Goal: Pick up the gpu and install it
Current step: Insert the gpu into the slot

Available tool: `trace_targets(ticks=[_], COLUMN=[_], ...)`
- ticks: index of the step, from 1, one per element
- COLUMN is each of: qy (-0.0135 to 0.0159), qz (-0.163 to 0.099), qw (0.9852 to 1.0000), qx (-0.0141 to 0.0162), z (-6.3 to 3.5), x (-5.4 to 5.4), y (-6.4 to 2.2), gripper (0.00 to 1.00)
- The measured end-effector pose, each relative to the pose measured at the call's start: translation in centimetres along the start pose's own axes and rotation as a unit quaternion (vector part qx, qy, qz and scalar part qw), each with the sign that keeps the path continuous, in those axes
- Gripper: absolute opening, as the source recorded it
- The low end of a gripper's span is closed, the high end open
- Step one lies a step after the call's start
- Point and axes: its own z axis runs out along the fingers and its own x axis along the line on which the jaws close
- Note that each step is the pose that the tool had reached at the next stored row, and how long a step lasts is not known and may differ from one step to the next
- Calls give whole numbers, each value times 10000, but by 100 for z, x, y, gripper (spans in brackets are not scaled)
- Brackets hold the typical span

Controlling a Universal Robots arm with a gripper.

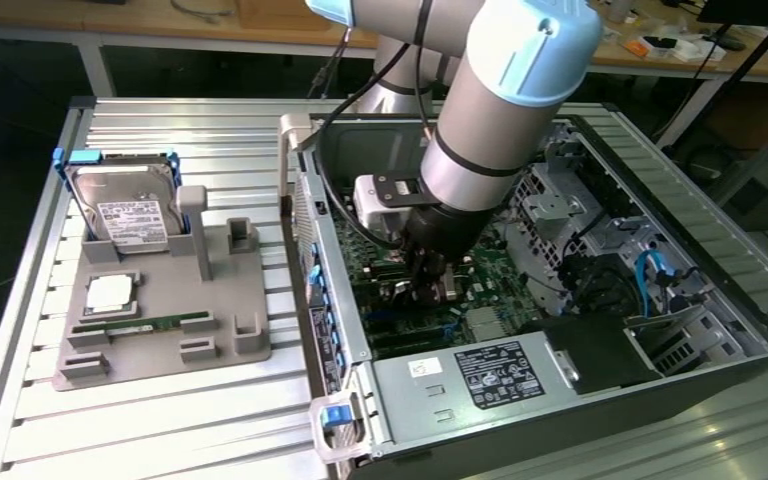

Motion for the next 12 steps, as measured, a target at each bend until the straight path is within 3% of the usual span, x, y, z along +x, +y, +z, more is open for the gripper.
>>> trace_targets(ticks=[12], qy=[1], qz=[0], qw=[10000], qx=[-3], z=[25], x=[1], y=[-1], gripper=[27])
